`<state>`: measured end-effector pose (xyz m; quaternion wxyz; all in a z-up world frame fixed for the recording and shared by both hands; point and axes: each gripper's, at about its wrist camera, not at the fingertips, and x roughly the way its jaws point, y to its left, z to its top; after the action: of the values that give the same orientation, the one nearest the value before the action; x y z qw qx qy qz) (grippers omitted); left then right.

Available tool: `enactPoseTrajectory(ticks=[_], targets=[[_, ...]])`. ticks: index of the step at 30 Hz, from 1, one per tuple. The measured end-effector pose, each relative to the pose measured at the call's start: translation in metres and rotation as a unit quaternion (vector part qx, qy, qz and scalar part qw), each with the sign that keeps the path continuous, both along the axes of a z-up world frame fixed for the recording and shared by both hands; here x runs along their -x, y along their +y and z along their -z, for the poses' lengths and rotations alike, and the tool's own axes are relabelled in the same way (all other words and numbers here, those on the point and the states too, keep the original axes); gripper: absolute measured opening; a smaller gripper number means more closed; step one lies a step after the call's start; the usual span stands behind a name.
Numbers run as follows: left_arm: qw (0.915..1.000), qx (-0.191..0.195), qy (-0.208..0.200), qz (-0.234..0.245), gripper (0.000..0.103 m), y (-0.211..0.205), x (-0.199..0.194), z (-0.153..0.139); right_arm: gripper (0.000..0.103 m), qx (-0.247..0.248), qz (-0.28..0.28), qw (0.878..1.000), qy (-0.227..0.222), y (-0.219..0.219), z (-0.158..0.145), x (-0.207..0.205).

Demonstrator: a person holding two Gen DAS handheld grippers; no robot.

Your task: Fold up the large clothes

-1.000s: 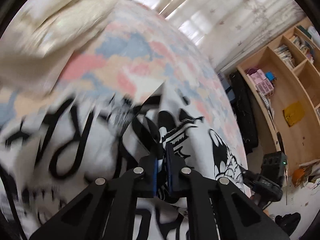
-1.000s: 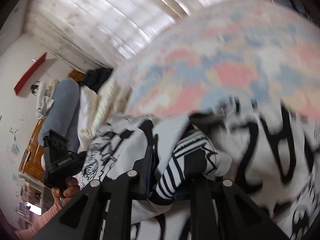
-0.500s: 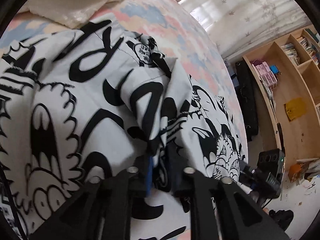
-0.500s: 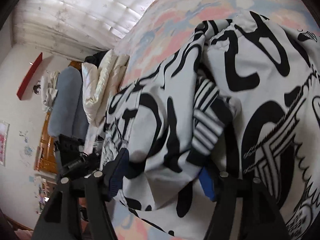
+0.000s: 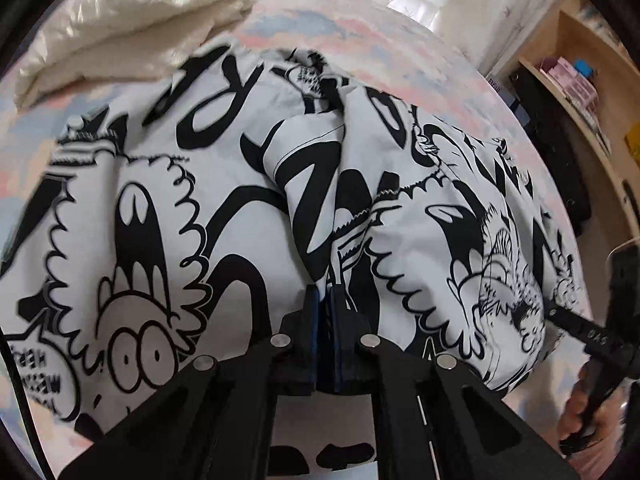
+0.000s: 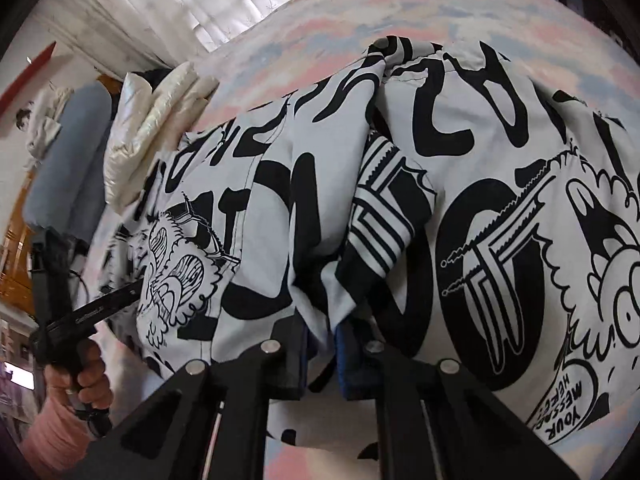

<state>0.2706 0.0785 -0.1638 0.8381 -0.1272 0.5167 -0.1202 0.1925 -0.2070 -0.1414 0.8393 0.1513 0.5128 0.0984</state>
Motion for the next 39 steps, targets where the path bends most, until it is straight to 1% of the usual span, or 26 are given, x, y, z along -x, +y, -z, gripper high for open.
enactPoseTrajectory(ticks=[3, 4, 5, 7, 8, 10, 12, 14, 16, 18, 21, 23, 24, 25, 26, 28, 29, 30, 31, 32, 33, 34, 36, 38, 39], targets=[[0.9997, -0.022, -0.007, 0.012, 0.006, -0.007, 0.007, -0.014, 0.016, 0.02, 0.002, 1.0, -0.006, 0.006, -0.014, 0.007], [0.9993, -0.031, -0.015, 0.015, 0.011, -0.007, 0.011, -0.019, 0.017, 0.027, 0.004, 1.0, -0.006, 0.006, -0.02, 0.011], [0.9985, -0.045, -0.029, 0.013, 0.016, -0.008, 0.016, -0.03, 0.018, 0.031, 0.008, 0.999, -0.009, 0.005, -0.026, 0.015], [0.9967, -0.058, -0.057, 0.009, 0.022, -0.008, 0.024, -0.046, 0.019, 0.042, 0.015, 0.999, -0.024, 0.005, -0.042, 0.023], [0.9951, -0.059, -0.079, 0.009, 0.023, -0.009, 0.029, -0.059, 0.019, 0.049, 0.015, 0.998, -0.036, 0.006, -0.05, 0.027], [0.9935, -0.05, -0.102, 0.014, 0.024, -0.021, 0.026, -0.081, 0.019, 0.047, 0.007, 0.997, -0.062, 0.012, -0.066, 0.031], [0.9925, -0.033, -0.114, 0.029, 0.024, -0.032, 0.025, -0.092, 0.019, 0.037, -0.007, 0.996, -0.079, 0.022, -0.076, 0.029], [0.9915, -0.023, -0.119, 0.048, 0.024, -0.048, 0.021, -0.095, 0.019, 0.031, -0.022, 0.995, -0.09, 0.034, -0.079, 0.022], [0.9912, -0.026, -0.116, 0.059, 0.024, -0.062, 0.016, -0.091, 0.019, 0.036, -0.034, 0.994, -0.095, 0.049, -0.075, 0.011], [0.991, -0.024, -0.11, 0.071, 0.024, -0.072, 0.012, -0.081, 0.019, 0.034, -0.043, 0.994, -0.09, 0.062, -0.063, -0.004], [0.9927, -0.026, -0.092, 0.074, 0.024, -0.085, 0.003, -0.061, 0.019, 0.025, -0.048, 0.995, -0.085, 0.072, -0.045, -0.018], [0.9945, -0.034, -0.071, 0.068, 0.024, -0.09, -0.006, -0.041, 0.019, 0.032, -0.038, 0.996, -0.071, 0.073, -0.028, -0.028], [0.9953, -0.052, -0.054, 0.061, 0.024, -0.091, -0.011, -0.028, 0.019, 0.036, -0.03, 0.997, -0.055, 0.071, -0.015, -0.035], [0.9951, -0.071, -0.041, 0.055, 0.023, -0.091, -0.015, -0.017, 0.018, 0.04, -0.026, 0.998, -0.05, 0.069, -0.009, -0.036], [0.9949, -0.084, -0.033, 0.047, 0.023, -0.088, -0.017, -0.007, 0.016, 0.044, -0.026, 0.997, -0.049, 0.066, -0.002, -0.036], [0.9961, -0.069, -0.038, 0.04, 0.022, -0.078, -0.016, -0.003, 0.013, 0.042, -0.034, 0.997, -0.054, 0.06, 0.001, -0.032], [0.9964, -0.067, -0.04, 0.034, 0.019, -0.07, -0.015, -0.003, 0.012, 0.073, -0.025, 0.995, -0.063, 0.054, -0.001, -0.026], [0.9965, -0.068, -0.041, 0.029, 0.019, -0.064, -0.014, -0.002, 0.003, 0.109, -0.011, 0.991, -0.073, 0.048, -0.003, -0.022], [0.997, -0.058, -0.041, 0.028, 0.017, -0.059, -0.013, 0.0, 0.003, 0.127, 0.0, 0.989, -0.08, 0.039, -0.006, -0.019], [0.998, -0.039, -0.042, 0.027, 0.017, -0.051, -0.011, 0.001, 0.003, 0.123, 0.007, 0.989, -0.081, 0.028, -0.005, -0.015], [0.9984, -0.028, -0.041, 0.025, 0.017, -0.048, -0.011, 0.002, 0.002, 0.11, 0.014, 0.991, -0.078, 0.019, -0.003, -0.014], [0.9987, -0.022, -0.041, 0.023, 0.017, -0.046, -0.01, 0.003, 0.0, 0.091, 0.022, 0.993, -0.07, 0.009, 0.001, -0.013], [0.9988, -0.019, -0.042, 0.014, 0.017, -0.045, -0.009, 0.003, 0.0, 0.072, 0.029, 0.995, -0.067, 0.004, 0.003, -0.012], [0.9988, -0.021, -0.043, 0.008, 0.017, -0.046, -0.007, 0.003, 0.001, 0.083, 0.03, 0.994, -0.068, 0.008, 0.001, -0.012], [0.9989, -0.022, -0.041, 0.005, 0.017, -0.047, -0.005, 0.001, 0.005, 0.087, 0.028, 0.993, -0.068, 0.012, -0.001, -0.012]])
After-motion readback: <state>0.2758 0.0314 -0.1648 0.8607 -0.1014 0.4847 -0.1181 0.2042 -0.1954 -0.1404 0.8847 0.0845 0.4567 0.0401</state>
